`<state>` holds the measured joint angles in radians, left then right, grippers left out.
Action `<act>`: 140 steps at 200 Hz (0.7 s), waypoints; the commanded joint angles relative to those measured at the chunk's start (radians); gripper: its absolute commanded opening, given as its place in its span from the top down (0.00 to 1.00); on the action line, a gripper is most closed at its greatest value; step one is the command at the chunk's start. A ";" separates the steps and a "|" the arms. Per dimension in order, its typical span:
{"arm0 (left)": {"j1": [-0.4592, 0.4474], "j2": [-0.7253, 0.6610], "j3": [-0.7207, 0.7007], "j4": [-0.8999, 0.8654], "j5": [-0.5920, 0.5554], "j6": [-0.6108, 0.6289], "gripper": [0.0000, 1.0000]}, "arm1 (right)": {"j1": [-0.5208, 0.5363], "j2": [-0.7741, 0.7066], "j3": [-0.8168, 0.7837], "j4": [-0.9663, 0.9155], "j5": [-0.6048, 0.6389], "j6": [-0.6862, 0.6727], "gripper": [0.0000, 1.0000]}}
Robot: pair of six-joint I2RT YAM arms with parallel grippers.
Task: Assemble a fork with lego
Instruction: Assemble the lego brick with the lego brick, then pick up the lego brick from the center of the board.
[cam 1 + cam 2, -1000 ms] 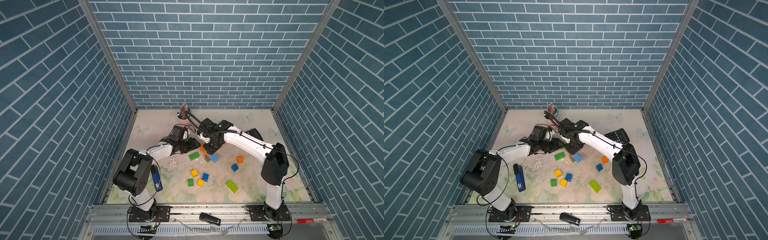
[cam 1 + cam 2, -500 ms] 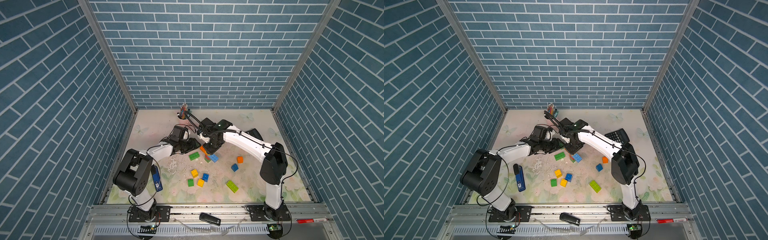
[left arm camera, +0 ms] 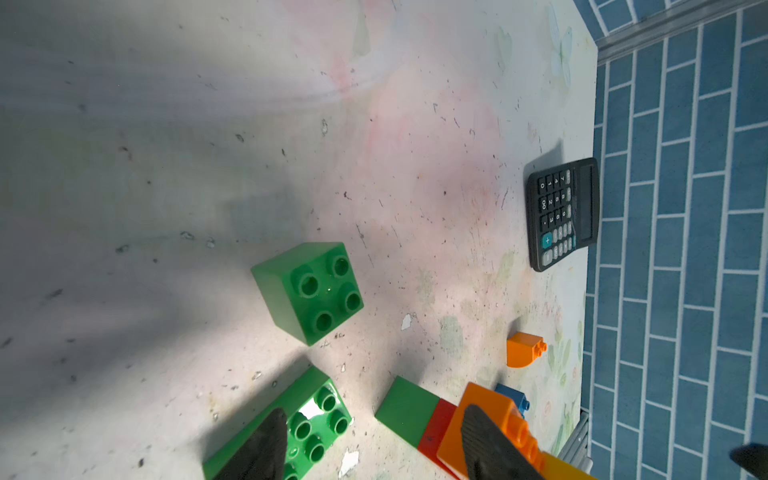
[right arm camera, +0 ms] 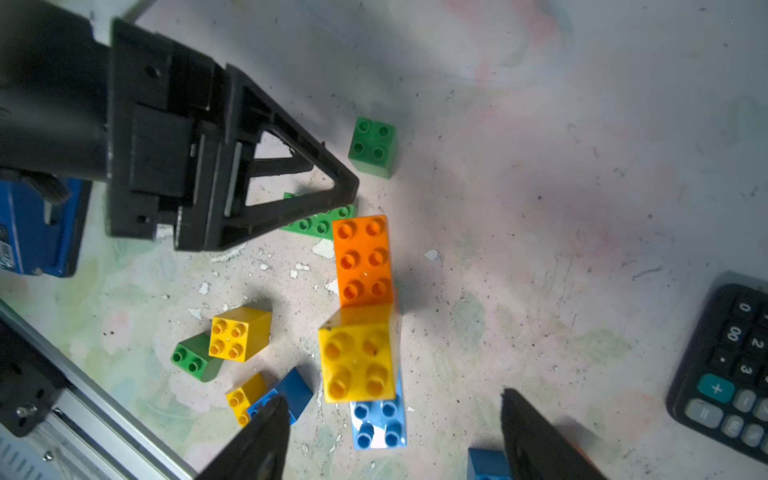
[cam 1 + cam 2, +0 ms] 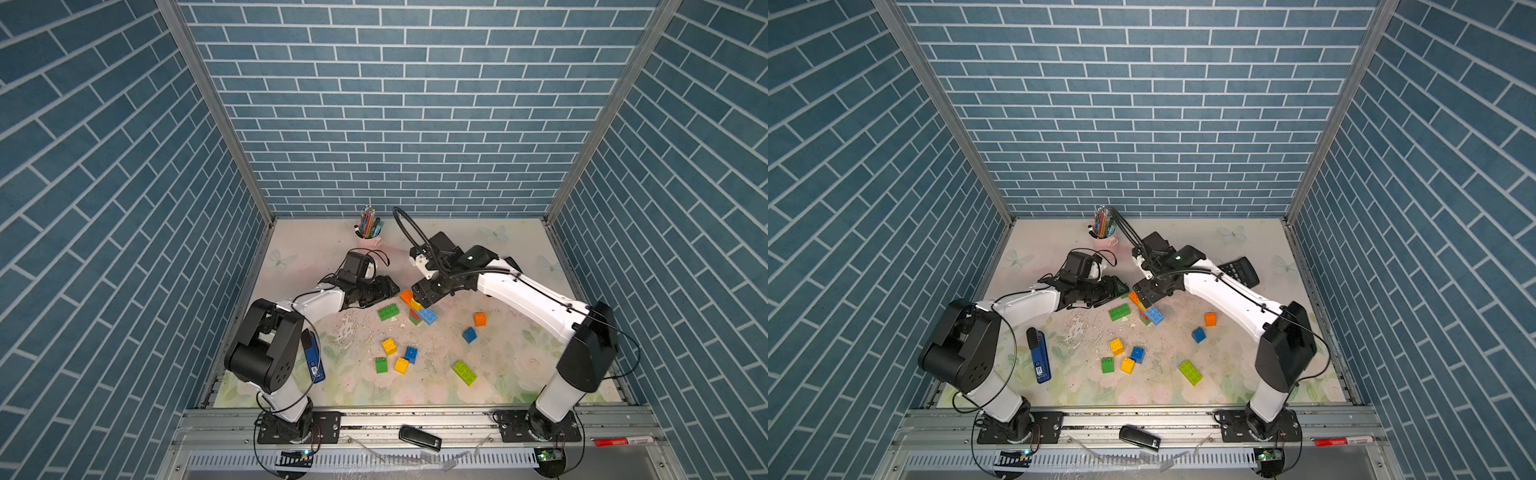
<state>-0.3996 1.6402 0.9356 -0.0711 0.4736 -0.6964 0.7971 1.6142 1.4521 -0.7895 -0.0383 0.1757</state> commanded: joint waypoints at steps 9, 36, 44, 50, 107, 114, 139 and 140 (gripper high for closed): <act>0.029 -0.083 -0.028 -0.060 -0.086 0.006 0.29 | -0.061 -0.200 -0.229 0.241 -0.012 0.096 0.29; 0.030 -0.174 -0.026 -0.142 -0.154 0.069 0.29 | -0.103 -0.331 -0.401 0.282 -0.008 0.131 0.31; 0.024 -0.205 -0.027 -0.137 -0.143 0.100 0.29 | -0.110 -0.354 -0.448 0.279 -0.020 0.139 0.32; 0.014 -0.230 -0.026 -0.136 -0.143 0.124 0.29 | -0.113 -0.365 -0.482 0.275 -0.026 0.142 0.32; -0.178 -0.345 0.021 -0.133 -0.252 0.254 0.29 | -0.134 -0.428 -0.729 0.296 -0.022 0.209 0.37; -0.193 -0.340 0.029 -0.128 -0.256 0.255 0.29 | -0.144 -0.420 -0.743 0.305 -0.019 0.209 0.38; -0.209 -0.306 0.059 -0.130 -0.252 0.252 0.30 | -0.174 -0.384 -0.768 0.335 -0.020 0.208 0.42; -0.209 -0.304 0.060 -0.131 -0.253 0.252 0.30 | -0.174 -0.382 -0.769 0.335 -0.020 0.208 0.42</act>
<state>-0.5991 1.3064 0.9527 -0.1894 0.2535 -0.4774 0.6456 1.2102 0.6945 -0.5106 -0.0574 0.3477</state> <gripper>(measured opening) 0.704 0.596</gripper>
